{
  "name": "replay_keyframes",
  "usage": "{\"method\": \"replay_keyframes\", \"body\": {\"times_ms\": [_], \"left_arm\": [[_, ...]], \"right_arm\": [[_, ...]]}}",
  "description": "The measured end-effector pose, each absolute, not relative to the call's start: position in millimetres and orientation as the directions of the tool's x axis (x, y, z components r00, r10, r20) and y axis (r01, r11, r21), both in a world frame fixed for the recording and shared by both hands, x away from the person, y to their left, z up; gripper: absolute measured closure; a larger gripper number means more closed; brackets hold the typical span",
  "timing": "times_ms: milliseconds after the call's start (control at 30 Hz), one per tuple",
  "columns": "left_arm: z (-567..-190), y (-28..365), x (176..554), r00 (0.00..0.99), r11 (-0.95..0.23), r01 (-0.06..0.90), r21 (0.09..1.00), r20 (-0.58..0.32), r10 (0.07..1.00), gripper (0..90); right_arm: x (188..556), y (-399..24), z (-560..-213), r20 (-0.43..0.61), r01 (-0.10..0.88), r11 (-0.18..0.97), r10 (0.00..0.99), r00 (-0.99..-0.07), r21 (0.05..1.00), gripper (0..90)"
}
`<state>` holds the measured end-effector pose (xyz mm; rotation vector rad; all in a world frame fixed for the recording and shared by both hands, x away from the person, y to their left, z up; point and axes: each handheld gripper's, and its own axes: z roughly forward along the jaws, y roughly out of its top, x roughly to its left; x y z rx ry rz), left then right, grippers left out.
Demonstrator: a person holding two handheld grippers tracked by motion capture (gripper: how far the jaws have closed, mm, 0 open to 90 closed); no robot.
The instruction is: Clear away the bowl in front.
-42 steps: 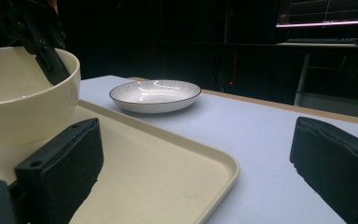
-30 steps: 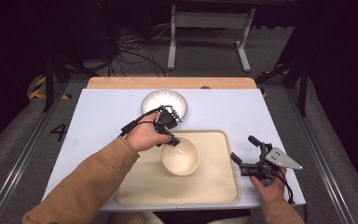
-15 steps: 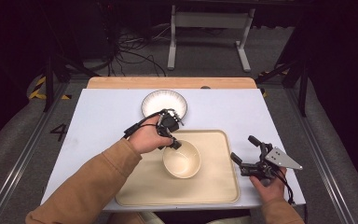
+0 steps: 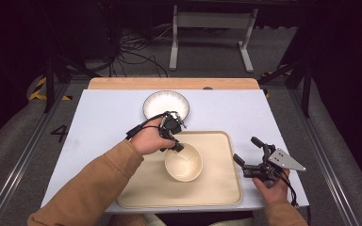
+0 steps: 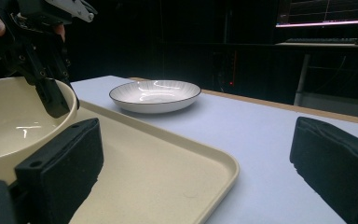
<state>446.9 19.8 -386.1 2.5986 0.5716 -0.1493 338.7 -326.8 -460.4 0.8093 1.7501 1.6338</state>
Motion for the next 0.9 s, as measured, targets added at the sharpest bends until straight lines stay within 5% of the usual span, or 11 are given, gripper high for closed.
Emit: {"method": "replay_keyframes", "body": {"times_ms": [400, 667, 767, 900], "left_arm": [[-388.5, 22.9, 450.1, 0.902, -0.8, 0.432, 0.417, -0.192, 0.387, 75.6], [-390.1, 22.8, 450.1, 0.907, -0.807, 0.419, 0.415, -0.15, 0.394, 65.5], [-386.9, 22.9, 447.4, 0.904, -0.792, 0.423, 0.441, -0.141, 0.404, 59.9], [-381.6, 25.1, 444.4, 0.904, -0.768, 0.405, 0.496, -0.093, 0.416, 37.6]], "right_arm": [[338.6, -326.7, -460.4, -0.024, 0.03, 0.055, 0.775, -0.632, 0.998, 2.8], [338.5, -326.8, -460.4, -0.024, 0.029, 0.055, 0.775, -0.632, 0.998, 2.8], [338.5, -326.7, -460.4, -0.022, 0.03, 0.053, 0.775, -0.631, 0.998, 2.8], [338.5, -326.9, -460.4, -0.022, 0.03, 0.052, 0.775, -0.631, 0.998, 2.8]]}}
